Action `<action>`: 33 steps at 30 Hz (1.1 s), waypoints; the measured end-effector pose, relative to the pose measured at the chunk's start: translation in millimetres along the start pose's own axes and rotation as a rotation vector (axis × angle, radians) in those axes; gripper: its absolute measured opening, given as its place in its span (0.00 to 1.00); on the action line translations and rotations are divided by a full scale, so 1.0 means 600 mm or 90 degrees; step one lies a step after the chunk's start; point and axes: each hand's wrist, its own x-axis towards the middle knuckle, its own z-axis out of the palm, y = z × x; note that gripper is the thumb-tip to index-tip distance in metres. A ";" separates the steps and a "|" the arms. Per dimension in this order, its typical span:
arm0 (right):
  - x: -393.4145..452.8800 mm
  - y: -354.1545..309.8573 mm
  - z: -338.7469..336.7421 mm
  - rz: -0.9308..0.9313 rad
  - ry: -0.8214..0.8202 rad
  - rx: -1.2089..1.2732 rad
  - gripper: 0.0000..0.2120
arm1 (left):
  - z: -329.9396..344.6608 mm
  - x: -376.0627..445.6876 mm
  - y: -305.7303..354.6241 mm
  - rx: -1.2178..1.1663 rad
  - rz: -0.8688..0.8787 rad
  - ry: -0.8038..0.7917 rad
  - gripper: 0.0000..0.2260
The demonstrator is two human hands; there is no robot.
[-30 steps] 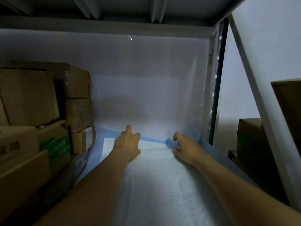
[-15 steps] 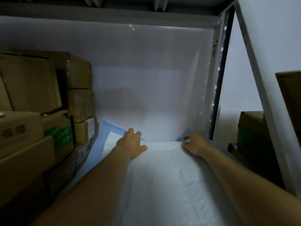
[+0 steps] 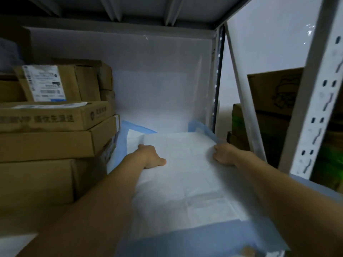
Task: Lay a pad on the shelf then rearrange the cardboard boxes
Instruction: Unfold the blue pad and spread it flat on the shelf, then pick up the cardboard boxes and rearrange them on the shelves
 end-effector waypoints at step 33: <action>-0.314 0.096 0.062 -0.132 0.191 0.072 0.19 | 0.079 -0.305 -0.007 -0.238 0.072 0.046 0.34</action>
